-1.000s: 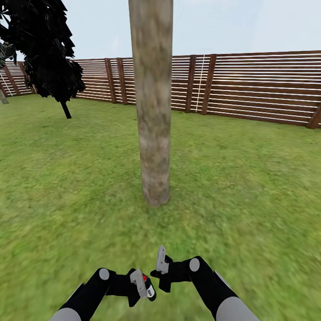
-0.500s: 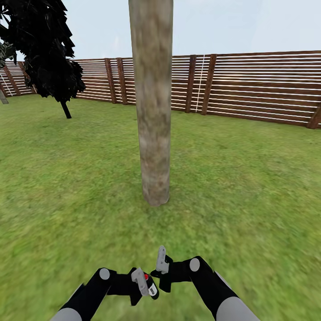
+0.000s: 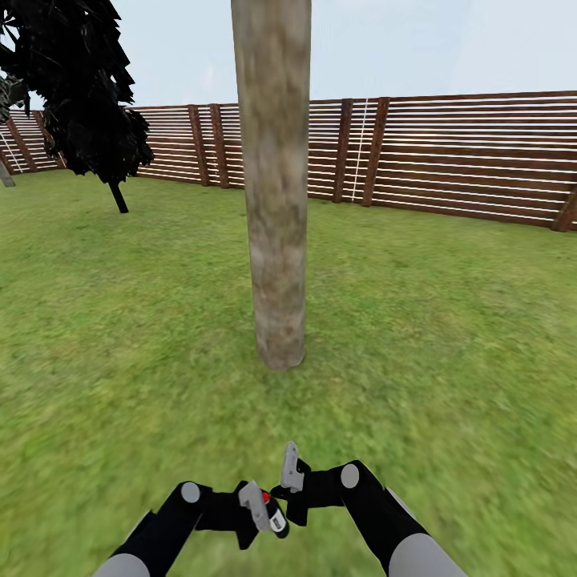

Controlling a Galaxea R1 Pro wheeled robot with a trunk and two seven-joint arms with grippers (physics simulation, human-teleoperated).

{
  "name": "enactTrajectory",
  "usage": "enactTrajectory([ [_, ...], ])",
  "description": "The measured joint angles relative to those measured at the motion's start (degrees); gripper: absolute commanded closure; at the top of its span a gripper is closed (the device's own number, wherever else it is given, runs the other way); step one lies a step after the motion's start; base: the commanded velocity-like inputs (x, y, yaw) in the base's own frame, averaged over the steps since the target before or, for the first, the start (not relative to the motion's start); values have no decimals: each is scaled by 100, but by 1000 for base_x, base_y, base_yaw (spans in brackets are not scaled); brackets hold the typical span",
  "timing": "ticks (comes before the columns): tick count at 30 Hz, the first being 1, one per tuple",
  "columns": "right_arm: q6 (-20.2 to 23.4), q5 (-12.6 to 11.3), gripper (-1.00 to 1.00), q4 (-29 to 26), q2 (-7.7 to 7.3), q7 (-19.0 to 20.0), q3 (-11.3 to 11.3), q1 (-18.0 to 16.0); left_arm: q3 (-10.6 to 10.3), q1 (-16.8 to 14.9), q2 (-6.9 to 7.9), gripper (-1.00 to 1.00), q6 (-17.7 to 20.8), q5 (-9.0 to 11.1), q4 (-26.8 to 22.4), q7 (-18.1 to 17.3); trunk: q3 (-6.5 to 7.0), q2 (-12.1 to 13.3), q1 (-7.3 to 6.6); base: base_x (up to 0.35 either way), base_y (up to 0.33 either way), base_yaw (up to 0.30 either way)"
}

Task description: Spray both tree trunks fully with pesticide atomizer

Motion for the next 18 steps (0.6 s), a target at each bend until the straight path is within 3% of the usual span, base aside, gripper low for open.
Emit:
enactTrajectory([
  [11,0,0,100,2,0,0,0,0,6,-1,-14,100,0,11,6,-9,0,0,0,0,0,0],
  [14,2,0,100,2,0,0,0,0,-2,0,-11,100,-10,230,8,-14,0,0,0,0,0,0],
  [18,3,0,100,2,0,0,0,0,-8,0,-6,100,-18,308,17,-18,0,0,0,0,0,0],
])
